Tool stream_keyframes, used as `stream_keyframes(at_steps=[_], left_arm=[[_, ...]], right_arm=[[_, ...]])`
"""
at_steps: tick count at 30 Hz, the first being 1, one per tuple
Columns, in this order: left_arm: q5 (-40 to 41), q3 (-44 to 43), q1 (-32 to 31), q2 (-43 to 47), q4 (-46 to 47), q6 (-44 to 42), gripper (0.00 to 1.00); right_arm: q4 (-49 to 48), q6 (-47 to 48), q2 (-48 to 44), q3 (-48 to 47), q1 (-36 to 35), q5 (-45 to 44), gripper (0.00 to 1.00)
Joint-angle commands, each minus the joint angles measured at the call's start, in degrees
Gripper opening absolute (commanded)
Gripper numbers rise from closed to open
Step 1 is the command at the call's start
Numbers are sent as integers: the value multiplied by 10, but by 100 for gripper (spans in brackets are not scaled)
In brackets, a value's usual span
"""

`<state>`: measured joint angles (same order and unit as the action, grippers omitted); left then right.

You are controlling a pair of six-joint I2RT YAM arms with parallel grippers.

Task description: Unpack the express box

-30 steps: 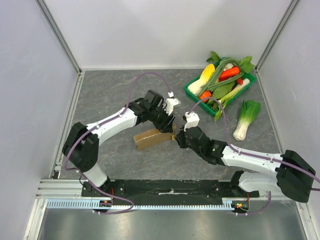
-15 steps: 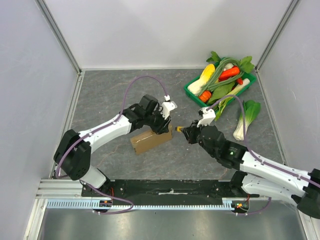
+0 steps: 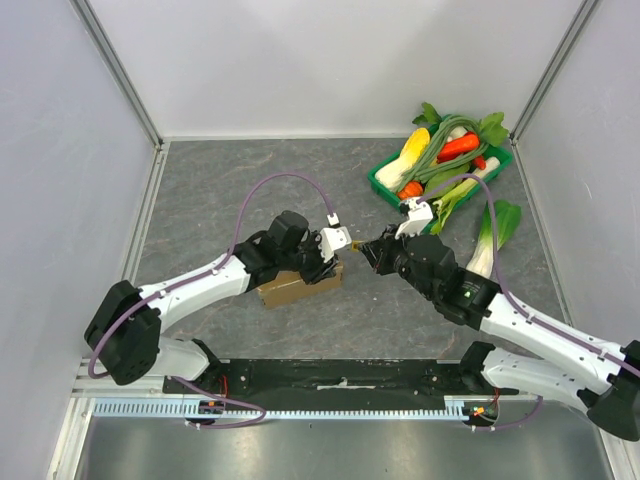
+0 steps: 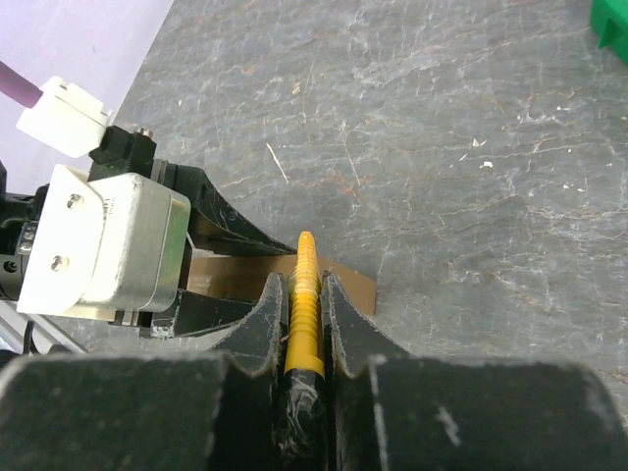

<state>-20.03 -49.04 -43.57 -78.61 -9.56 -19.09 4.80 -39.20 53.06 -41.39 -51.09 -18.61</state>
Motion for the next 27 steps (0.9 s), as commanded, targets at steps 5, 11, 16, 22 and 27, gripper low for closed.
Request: stream_keyframes(at_steps=[5, 11, 16, 22, 27], left_arm=[[27, 28, -9, 12, 22, -38, 18], [29, 27, -10, 9, 26, -33, 18], [33, 29, -11, 9, 29, -35, 18], [35, 32, -11, 10, 31, -36, 18], [34, 34, -12, 11, 33, -36, 18]], right_arm=[[29, -10, 23, -33, 2, 45, 0], [41, -10, 30, -33, 3, 44, 0], [36, -5, 37, -30, 2, 44, 0], [22, -4, 28, -33, 2, 25, 0], [14, -1, 36, -34, 3, 25, 0]])
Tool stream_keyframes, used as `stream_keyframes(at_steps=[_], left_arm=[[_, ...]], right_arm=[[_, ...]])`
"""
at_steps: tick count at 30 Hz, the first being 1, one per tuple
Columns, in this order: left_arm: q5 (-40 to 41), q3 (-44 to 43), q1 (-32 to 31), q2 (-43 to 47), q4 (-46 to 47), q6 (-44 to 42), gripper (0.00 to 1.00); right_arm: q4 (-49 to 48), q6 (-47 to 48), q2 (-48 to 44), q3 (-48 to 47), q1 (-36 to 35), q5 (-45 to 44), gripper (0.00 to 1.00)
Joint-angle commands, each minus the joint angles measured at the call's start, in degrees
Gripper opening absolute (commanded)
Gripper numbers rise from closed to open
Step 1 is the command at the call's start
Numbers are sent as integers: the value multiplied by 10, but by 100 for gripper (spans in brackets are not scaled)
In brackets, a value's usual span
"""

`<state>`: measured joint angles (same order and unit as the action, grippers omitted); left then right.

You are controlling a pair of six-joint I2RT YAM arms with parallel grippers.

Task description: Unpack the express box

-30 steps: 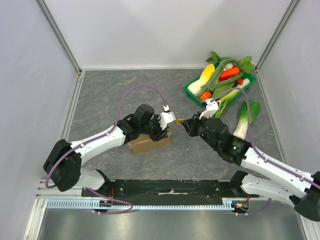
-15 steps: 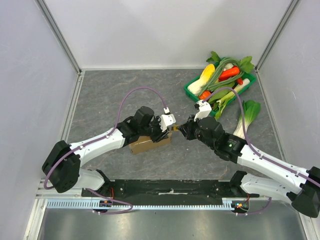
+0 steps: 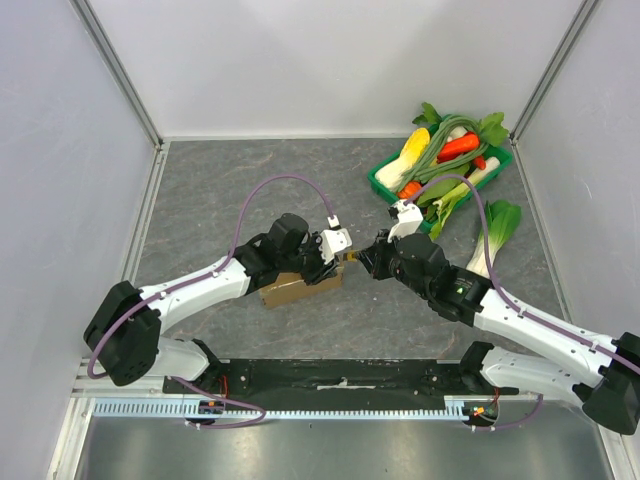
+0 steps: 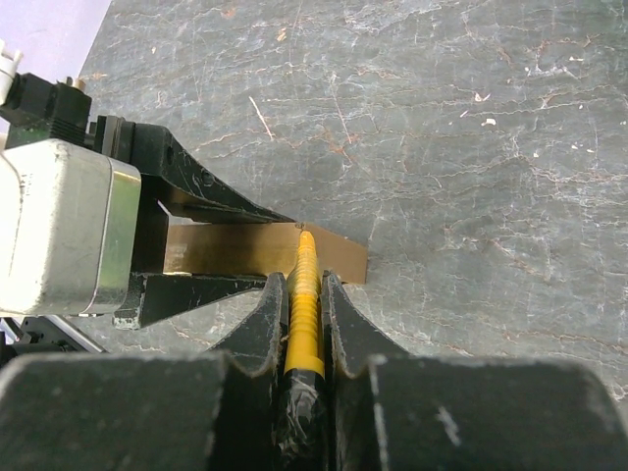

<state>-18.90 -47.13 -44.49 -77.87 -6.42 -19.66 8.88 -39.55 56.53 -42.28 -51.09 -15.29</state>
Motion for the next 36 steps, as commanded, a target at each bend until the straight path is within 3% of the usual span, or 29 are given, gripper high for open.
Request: stream_keyframes(at_steps=[1, 24, 36], left_arm=[[23, 15, -2, 3, 3, -30, 18], [38, 18, -4, 0, 5, -10, 16], [118, 24, -2, -11, 24, 52, 9]], right_arm=[[-29, 1, 2, -25, 3, -8, 0], [-12, 4, 22, -17, 2, 3, 0], [62, -25, 24, -10, 3, 118, 0]])
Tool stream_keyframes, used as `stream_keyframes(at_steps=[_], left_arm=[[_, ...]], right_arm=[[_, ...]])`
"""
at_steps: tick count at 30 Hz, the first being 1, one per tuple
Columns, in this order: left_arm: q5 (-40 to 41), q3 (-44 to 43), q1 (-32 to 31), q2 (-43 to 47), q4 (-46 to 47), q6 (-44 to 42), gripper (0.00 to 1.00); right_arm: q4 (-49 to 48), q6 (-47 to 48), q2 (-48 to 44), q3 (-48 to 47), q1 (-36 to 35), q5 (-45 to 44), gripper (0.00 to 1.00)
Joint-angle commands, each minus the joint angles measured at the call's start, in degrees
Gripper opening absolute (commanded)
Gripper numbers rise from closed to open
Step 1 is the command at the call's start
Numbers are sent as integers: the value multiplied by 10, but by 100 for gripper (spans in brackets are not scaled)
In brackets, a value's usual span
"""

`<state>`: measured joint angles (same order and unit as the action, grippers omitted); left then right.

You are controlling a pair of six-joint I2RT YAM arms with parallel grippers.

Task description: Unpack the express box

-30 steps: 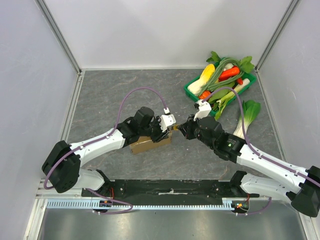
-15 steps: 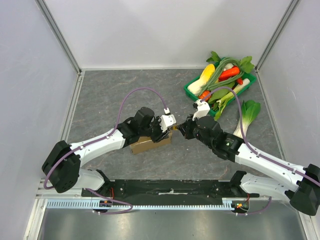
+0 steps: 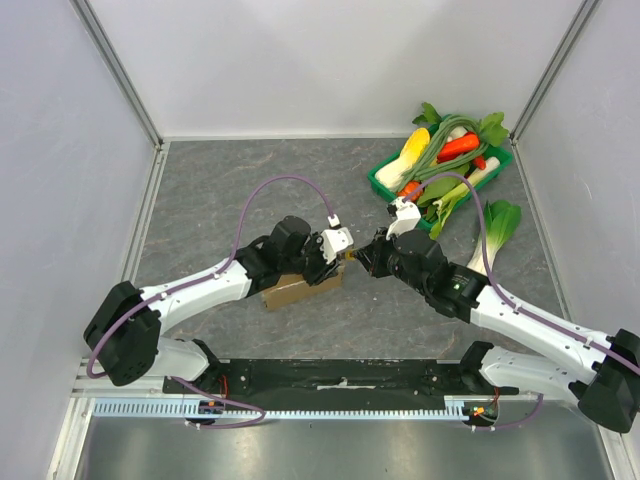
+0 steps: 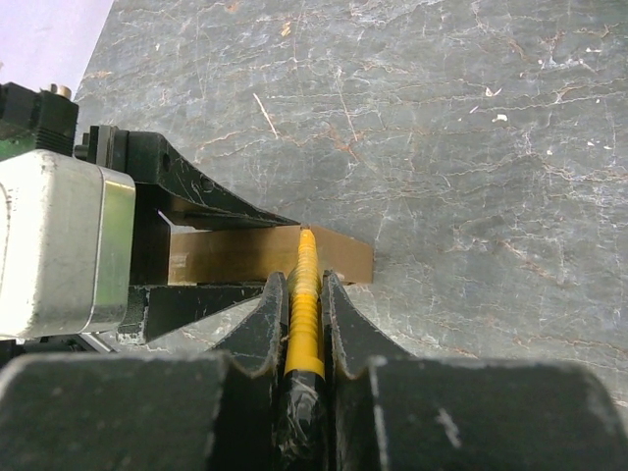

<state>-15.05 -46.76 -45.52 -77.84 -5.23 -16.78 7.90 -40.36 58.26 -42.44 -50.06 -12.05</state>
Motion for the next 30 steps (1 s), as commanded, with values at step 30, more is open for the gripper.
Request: stream_keyframes(at_steps=[30], left_arm=[[76, 52, 53, -4, 29, 46, 2]], right_arm=[[209, 5, -29, -27, -7, 140, 0]])
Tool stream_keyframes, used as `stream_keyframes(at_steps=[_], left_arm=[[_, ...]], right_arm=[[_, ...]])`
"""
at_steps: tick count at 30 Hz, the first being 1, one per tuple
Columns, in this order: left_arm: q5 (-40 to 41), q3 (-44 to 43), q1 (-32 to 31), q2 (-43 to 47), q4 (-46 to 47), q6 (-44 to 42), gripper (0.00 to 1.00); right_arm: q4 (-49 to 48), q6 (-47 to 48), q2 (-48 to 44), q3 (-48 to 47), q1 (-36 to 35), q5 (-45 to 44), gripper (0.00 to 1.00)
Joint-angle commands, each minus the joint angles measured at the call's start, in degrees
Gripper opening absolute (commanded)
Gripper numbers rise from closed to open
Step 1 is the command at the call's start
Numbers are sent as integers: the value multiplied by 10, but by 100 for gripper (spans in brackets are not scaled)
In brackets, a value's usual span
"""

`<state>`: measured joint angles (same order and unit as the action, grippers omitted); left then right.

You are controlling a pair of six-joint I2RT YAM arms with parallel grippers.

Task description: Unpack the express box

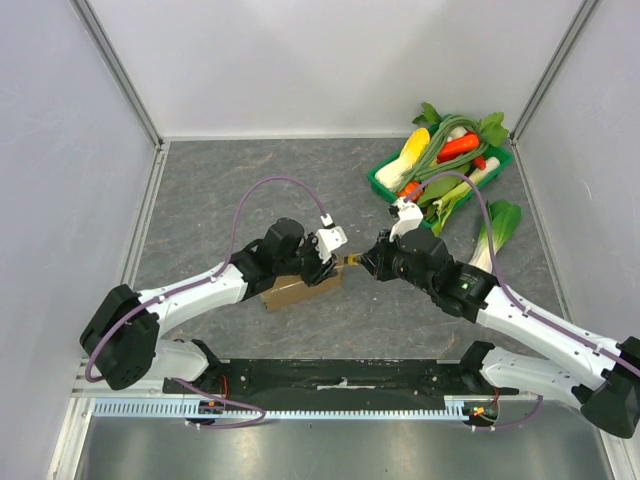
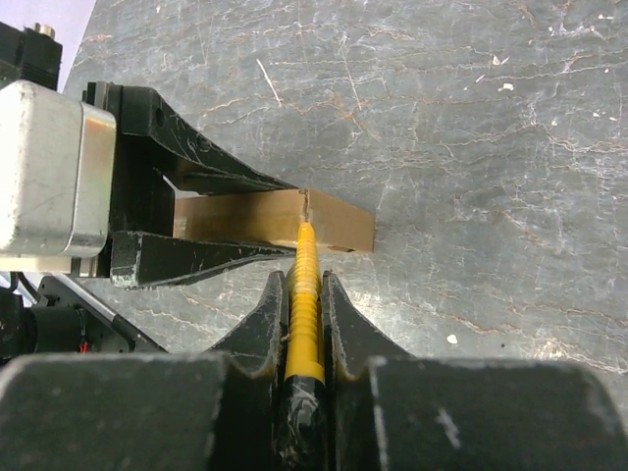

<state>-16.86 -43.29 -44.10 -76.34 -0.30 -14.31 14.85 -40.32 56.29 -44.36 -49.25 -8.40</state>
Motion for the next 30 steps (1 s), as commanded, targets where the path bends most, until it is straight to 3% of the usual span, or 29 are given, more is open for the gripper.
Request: stream_keyframes(at_steps=[1, 6, 11, 17, 21, 30], left_arm=[[93, 17, 40, -18, -20, 22, 2], [87, 15, 39, -17, -18, 23, 2], [41, 21, 40, -1, -16, 8, 4], [-31, 50, 35, 29, -14, -37, 5], [-34, 70, 22, 40, -14, -63, 5], [-27, 85, 0, 40, -20, -87, 4]], right_arm=[[142, 5, -12, -9, -15, 103, 0], [149, 5, -16, -15, -15, 95, 0], [149, 0, -34, -35, -15, 0, 0], [59, -14, -58, -35, -15, -98, 0], [-61, -8, -58, -6, -15, -98, 0], [-108, -3, -12, 8, -15, -61, 0]])
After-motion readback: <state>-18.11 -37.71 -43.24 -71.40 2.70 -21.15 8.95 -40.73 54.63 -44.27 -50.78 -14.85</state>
